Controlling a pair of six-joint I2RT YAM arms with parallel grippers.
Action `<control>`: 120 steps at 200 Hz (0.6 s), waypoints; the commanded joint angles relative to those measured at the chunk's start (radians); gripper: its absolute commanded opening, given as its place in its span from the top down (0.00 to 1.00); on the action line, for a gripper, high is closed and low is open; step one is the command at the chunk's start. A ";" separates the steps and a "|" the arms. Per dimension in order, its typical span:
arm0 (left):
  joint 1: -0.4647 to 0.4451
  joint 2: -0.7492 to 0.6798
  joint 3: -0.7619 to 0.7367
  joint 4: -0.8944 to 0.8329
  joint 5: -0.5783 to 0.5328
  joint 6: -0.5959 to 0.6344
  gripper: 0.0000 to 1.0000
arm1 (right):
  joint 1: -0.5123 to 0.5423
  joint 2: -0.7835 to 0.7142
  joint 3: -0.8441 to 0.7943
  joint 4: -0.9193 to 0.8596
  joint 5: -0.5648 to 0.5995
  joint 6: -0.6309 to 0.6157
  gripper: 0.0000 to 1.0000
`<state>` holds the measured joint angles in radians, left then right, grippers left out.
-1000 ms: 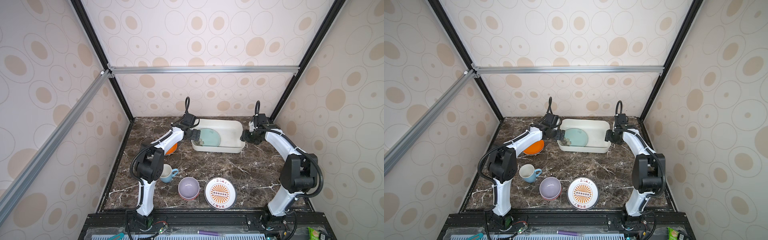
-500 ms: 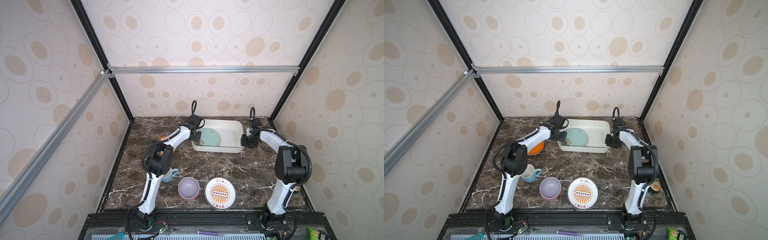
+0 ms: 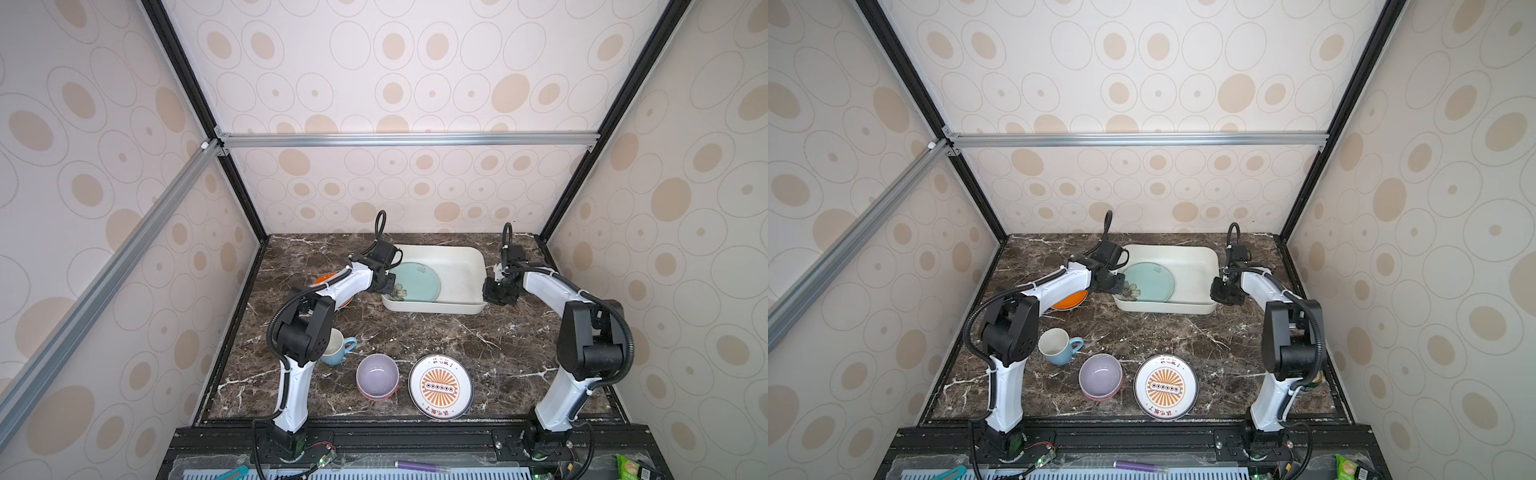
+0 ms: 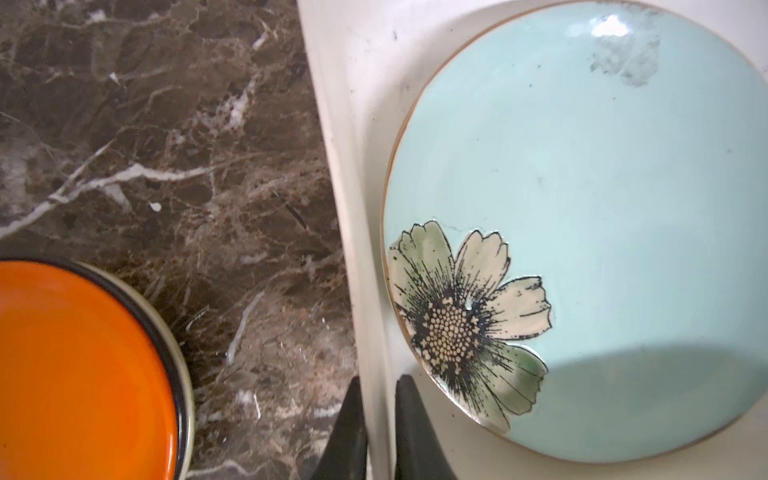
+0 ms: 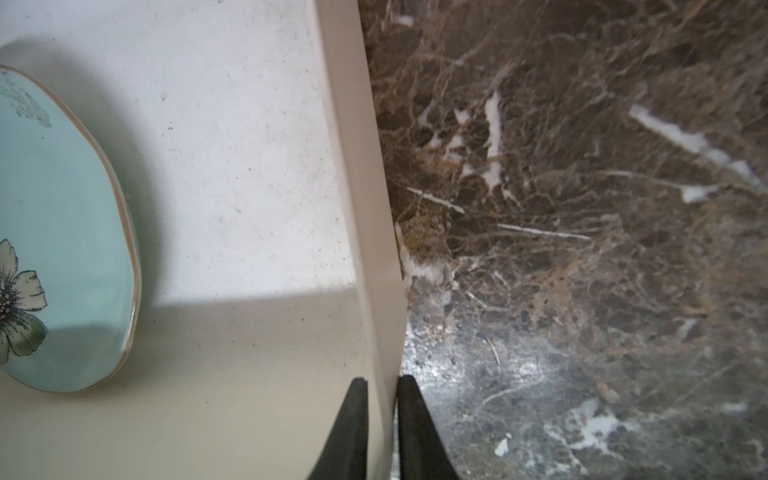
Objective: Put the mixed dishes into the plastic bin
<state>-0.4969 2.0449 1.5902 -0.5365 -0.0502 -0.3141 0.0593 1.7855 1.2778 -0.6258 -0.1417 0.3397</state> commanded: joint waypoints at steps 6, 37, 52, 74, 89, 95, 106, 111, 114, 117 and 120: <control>-0.008 -0.087 -0.082 0.040 0.004 -0.022 0.83 | 0.011 -0.068 -0.049 -0.029 -0.015 -0.004 0.84; -0.008 -0.144 -0.132 0.055 -0.002 -0.020 0.44 | 0.024 -0.131 -0.083 -0.040 -0.011 -0.007 0.72; -0.011 -0.175 -0.139 0.059 -0.006 -0.018 0.32 | 0.033 -0.179 -0.089 -0.059 0.002 -0.013 0.61; -0.017 -0.241 -0.147 0.060 -0.014 -0.021 0.23 | 0.053 -0.258 -0.086 -0.093 0.004 -0.019 0.57; -0.023 -0.299 -0.167 0.061 -0.013 -0.030 0.21 | 0.085 -0.308 -0.081 -0.122 0.006 -0.021 0.54; -0.027 -0.325 -0.180 0.060 -0.011 -0.033 0.20 | 0.104 -0.325 -0.080 -0.135 0.010 -0.019 0.54; -0.033 -0.377 -0.211 0.057 -0.004 -0.040 0.19 | 0.143 -0.354 -0.082 -0.155 0.011 -0.012 0.54; -0.038 -0.403 -0.228 0.056 0.004 -0.043 0.19 | 0.161 -0.368 -0.087 -0.161 0.010 -0.006 0.54; -0.040 -0.417 -0.239 0.056 0.009 -0.046 0.19 | 0.172 -0.378 -0.092 -0.161 0.005 -0.002 0.54; -0.043 -0.434 -0.251 0.055 0.013 -0.046 0.19 | 0.182 -0.387 -0.099 -0.161 0.002 0.002 0.54; -0.047 -0.447 -0.265 0.054 0.018 -0.046 0.19 | 0.195 -0.398 -0.107 -0.160 -0.001 0.007 0.53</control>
<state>-0.5152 1.7073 1.3823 -0.4774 -0.0490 -0.3424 0.1841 1.4437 1.1950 -0.7181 -0.1368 0.3309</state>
